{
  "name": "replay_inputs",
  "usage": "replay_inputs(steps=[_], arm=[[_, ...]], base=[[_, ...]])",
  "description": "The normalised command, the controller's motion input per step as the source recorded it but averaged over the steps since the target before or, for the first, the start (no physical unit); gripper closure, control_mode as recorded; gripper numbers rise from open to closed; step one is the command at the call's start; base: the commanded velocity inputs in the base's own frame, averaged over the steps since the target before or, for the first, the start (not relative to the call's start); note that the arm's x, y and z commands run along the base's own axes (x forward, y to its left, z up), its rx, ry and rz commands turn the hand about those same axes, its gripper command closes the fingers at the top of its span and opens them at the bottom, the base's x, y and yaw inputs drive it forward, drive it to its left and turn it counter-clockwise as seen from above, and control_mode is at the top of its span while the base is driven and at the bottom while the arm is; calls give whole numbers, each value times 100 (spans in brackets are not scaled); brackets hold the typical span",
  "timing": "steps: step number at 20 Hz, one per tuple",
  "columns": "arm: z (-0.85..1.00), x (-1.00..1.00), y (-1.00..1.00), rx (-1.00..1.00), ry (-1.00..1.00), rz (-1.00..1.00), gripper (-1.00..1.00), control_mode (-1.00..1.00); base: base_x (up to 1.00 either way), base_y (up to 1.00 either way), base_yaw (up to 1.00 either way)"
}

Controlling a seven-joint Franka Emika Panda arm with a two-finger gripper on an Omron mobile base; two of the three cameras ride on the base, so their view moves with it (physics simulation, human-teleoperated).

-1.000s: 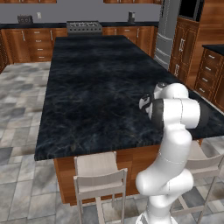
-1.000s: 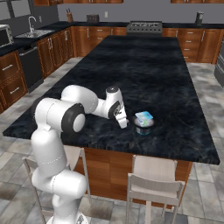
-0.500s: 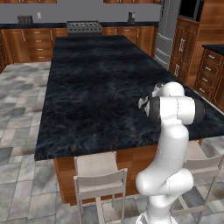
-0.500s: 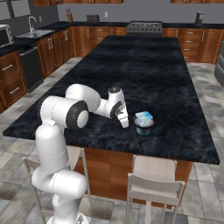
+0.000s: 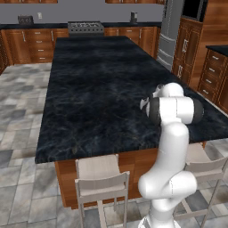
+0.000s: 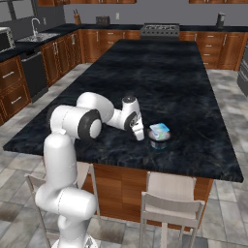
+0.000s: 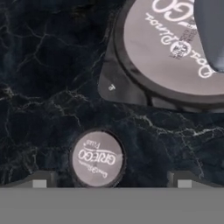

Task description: Stack the yogurt containers by placing the smaller containers on top of the larger containers.

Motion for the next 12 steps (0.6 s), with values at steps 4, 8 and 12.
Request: replay_inputs(steps=[4,8,12], arm=[[-9,19,-5,0,0,-2,-100,-100],[-8,13,-2,0,0,-2,-100,-100],[-6,5,0,0,0,-1,-100,-100]], base=[[0,0,0],[0,0,0],[0,0,0]])
